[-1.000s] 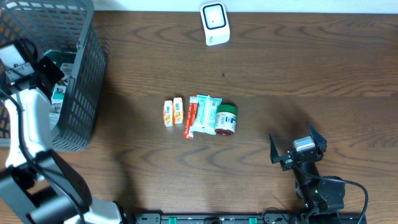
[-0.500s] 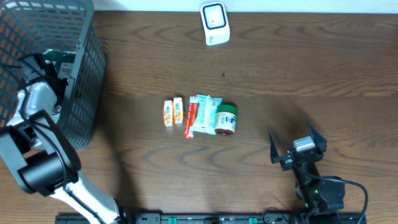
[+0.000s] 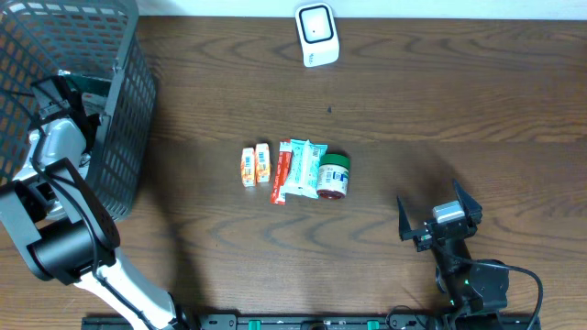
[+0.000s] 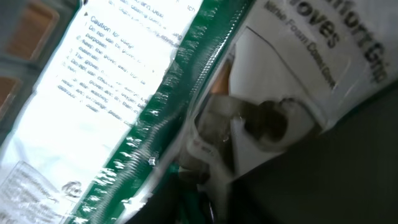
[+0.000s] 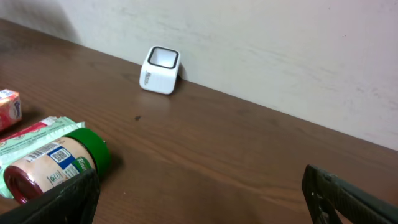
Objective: Scan the item barcode
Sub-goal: 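Reach into the basket and grasp the green gloves package with the left gripper, then carry the gloves package out and lay it below the item row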
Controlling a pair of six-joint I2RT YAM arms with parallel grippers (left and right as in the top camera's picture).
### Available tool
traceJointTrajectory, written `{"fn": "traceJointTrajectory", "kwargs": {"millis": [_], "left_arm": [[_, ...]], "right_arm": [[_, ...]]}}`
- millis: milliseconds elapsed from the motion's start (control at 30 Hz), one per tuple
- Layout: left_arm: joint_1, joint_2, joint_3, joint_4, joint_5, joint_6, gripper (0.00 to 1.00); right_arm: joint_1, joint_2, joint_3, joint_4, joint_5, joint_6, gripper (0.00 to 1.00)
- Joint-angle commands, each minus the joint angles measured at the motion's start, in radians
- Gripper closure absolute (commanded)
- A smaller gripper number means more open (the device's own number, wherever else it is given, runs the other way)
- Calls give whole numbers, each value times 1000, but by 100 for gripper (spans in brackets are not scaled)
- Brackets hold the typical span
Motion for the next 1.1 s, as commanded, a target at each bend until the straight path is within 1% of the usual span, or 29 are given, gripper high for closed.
{"fn": "traceJointTrajectory", "kwargs": {"millis": [0,100,200,333,433,567,700,800,900,1000,1067], "left_arm": [[11,51,-15,-21,-38,0,91],[11,10,2,-23,-39,-46,93],[11,-76,27,-32,-39,-90,93],[11,-249,40,-18,-39,-169,92],[11,-430,40,-2,-39,-238,93],[10,-616,40,-7,-39,-294,93],[-14,-791,40,-87,-34,-362,93],[-68,-921,40,-185,53,-391,93],[-153,-1019,40,-289,167,-452,93],[-266,-1070,35,-383,272,-468,93],[-357,-1080,19,-430,311,-468,93]], "right_arm": [[16,-2,-1,-4,6,13,1],[16,-2,-1,-4,6,13,1],[16,-2,-1,-4,6,13,1],[16,-2,-1,-4,6,13,1],[16,-2,-1,-4,6,13,1],[16,-2,-1,-4,6,13,1],[16,-2,-1,-4,6,13,1],[16,-2,-1,-4,6,13,1],[16,-2,-1,-4,6,13,1],[16,-2,-1,-4,6,13,1],[16,-2,-1,-4,6,13,1]]}}
